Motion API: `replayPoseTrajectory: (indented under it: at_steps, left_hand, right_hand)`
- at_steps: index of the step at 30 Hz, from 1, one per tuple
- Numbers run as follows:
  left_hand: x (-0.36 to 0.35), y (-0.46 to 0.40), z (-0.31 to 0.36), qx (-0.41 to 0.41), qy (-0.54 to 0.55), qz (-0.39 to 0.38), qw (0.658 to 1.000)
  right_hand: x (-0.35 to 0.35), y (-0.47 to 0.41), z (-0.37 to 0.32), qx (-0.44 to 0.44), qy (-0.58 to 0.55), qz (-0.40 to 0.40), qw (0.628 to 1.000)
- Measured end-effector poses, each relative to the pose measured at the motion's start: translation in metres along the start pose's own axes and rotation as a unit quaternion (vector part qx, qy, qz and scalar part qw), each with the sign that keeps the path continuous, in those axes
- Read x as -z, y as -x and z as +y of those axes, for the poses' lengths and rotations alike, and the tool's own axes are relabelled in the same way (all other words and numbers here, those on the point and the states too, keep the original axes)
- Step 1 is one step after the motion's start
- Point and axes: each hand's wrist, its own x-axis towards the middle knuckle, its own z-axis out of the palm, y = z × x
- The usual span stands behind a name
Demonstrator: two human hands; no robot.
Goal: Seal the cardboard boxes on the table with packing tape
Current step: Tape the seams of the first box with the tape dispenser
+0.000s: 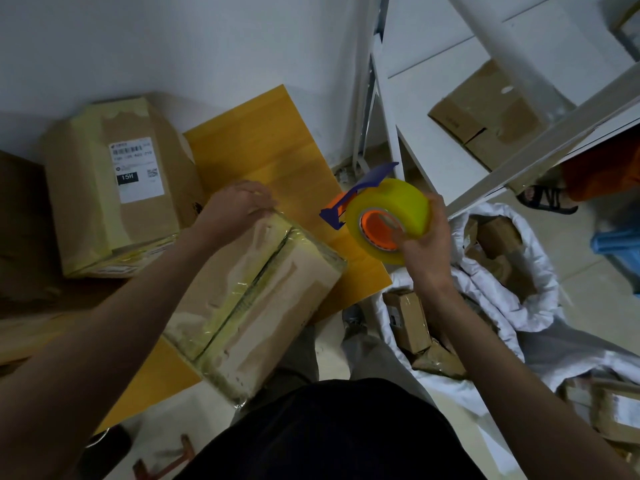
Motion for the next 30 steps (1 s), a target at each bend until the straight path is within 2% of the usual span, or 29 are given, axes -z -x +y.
replayPoseTrajectory:
  at_steps: [4,8,16,21,24,27,30]
  left_hand:
    - [0.001,0.000,-0.010,0.047,0.006,-0.015,0.999]
    - [-0.002,-0.016,-0.020,0.135,0.085,-0.073,0.985]
    - [-0.020,-0.007,-0.020,0.227,0.215,-0.028,0.950]
    - [-0.027,-0.011,-0.007,0.217,0.181,-0.010,0.959]
    - [-0.028,-0.025,0.003,0.266,0.171,-0.011,0.948]
    - [-0.036,-0.029,0.020,0.341,0.105,-0.032,0.934]
    - [-0.039,-0.032,0.031,0.358,0.074,-0.022,0.931]
  right_hand:
    - [0.000,-0.004,-0.006,-0.016,-0.021,0.002,1.000]
    - [-0.004,-0.007,-0.010,-0.021,-0.029,0.005,0.999]
    - [-0.011,-0.006,-0.009,-0.027,-0.041,0.000,0.999]
    - [-0.012,-0.006,-0.008,-0.035,-0.030,0.004,0.999]
    - [-0.013,-0.006,-0.007,-0.041,-0.033,0.012,0.999]
    - [-0.012,-0.005,-0.007,-0.041,-0.034,0.014,0.999]
    - [-0.009,-0.004,-0.008,-0.041,-0.033,0.017,0.998]
